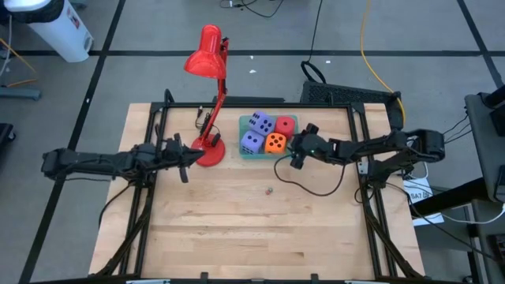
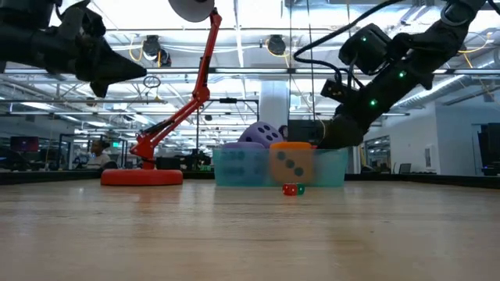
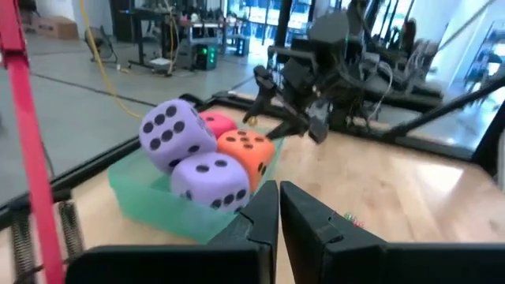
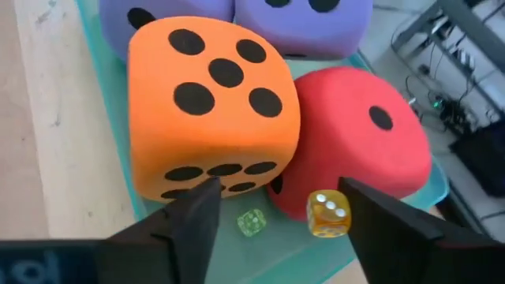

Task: Pick & Place Dice
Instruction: Put the yellow small die into the green bin, then put the green small die into the green bin

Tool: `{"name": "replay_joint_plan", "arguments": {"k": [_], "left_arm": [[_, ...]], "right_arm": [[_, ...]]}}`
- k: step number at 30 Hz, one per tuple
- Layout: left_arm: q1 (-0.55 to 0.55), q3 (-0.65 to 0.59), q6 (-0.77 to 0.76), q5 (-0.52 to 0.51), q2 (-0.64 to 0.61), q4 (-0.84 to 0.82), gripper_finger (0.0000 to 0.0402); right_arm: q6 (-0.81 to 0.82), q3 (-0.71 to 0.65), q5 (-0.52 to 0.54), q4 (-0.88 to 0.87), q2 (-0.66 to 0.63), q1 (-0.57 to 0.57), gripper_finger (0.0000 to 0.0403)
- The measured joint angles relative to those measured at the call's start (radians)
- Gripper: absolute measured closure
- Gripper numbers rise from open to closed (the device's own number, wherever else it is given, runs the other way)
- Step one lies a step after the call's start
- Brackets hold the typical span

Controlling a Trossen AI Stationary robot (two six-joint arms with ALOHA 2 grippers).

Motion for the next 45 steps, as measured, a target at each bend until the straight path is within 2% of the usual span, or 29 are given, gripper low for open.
{"name": "replay_joint_plan", "arguments": {"k": [3, 7, 13, 17, 25, 30, 34, 38, 40, 42, 45], "left_arm": [[0.0, 0.043, -0.057, 0.014, 0.08, 0.022, 0.0395], [-0.002, 0.128, -0.069, 0.063, 0.204, 0.024, 0.039], [-0.003, 0.231, -0.07, 0.04, 0.414, 0.098, 0.0396], [0.024, 0.312, -0.065, 0.091, 0.552, 0.188, 0.0396], [0.04, 0.504, -0.029, 0.098, 0.791, 0.178, 0.0398], [0.034, 0.495, 0.002, 0.021, 0.754, 0.168, 0.0399], [0.034, 0.44, 0.027, 0.02, 0.626, 0.109, 0.0398], [0.033, 0.335, 0.032, 0.017, 0.47, 0.102, 0.0399], [0.032, 0.276, 0.038, 0.018, 0.389, 0.107, 0.0399], [0.033, 0.217, 0.055, 0.04, 0.322, 0.111, 0.04], [0.028, 0.137, 0.051, 0.07, 0.276, 0.141, 0.04]], "right_arm": [[-0.032, -0.002, -0.002, 0.016, -0.016, 0.0, 0.0136], [-0.047, -0.001, -0.041, 0.022, -0.072, -0.008, 0.0122], [-0.035, -0.002, -0.155, 0.034, -0.137, -0.013, 0.0122], [-0.082, -0.002, -0.203, 0.094, -0.128, -0.013, 0.0122], [-0.043, -0.002, -0.2, 0.112, -0.109, -0.041, 0.0122], [0.02, -0.002, -0.136, 0.081, -0.125, -0.04, 0.0124], [0.055, -0.027, -0.128, 0.081, -0.16, -0.041, 0.0128], [0.088, -0.092, -0.128, 0.173, -0.219, -0.04, 0.0142], [0.111, -0.131, -0.145, 0.24, -0.26, -0.04, 0.015], [0.138, -0.158, -0.206, 0.278, -0.295, -0.044, 0.016], [0.2, -0.164, -0.229, 0.238, -0.335, -0.045, 0.0179]]}}
